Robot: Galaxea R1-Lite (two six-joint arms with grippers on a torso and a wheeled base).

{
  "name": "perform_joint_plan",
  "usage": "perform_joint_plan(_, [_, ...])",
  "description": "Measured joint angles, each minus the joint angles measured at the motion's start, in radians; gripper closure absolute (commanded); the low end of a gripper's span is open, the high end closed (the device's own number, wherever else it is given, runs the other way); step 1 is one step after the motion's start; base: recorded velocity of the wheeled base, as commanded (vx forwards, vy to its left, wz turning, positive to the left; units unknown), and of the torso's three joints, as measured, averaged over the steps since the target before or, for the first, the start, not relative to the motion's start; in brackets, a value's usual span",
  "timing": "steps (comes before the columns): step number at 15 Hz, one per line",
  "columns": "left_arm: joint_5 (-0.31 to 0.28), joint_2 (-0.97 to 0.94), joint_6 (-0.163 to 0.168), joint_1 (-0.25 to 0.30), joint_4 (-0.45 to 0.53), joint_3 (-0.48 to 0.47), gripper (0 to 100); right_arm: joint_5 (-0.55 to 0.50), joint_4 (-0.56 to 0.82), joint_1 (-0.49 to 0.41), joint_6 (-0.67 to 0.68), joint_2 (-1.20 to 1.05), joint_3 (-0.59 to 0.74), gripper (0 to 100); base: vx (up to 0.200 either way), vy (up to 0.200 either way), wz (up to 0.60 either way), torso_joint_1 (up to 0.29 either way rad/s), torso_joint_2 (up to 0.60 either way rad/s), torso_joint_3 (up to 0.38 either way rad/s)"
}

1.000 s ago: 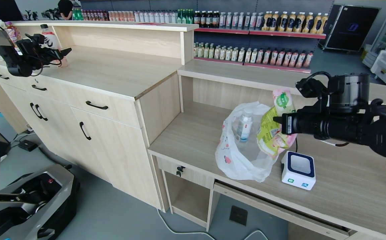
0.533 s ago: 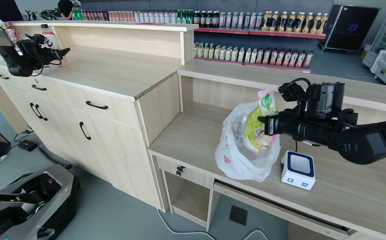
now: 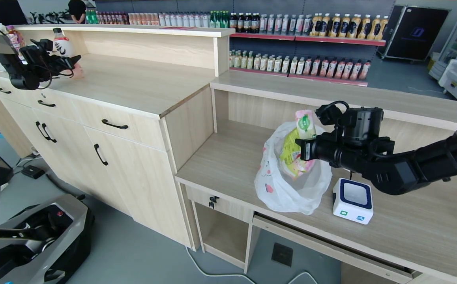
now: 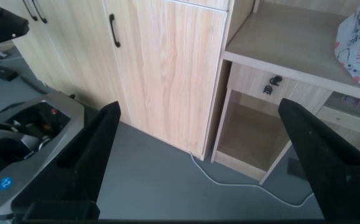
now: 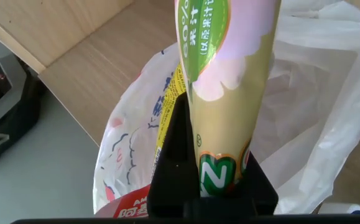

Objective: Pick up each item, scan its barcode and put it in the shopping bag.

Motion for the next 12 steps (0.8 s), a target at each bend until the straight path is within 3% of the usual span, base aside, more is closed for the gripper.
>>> perform_joint_plan(12, [0.000, 0.000, 0.000, 0.000, 0.000, 0.000, 0, 0.000, -0.092, 0.029, -0.002, 0.151, -0.047, 100, 0.000, 0.000, 0.00, 0.000, 0.00, 0.000])
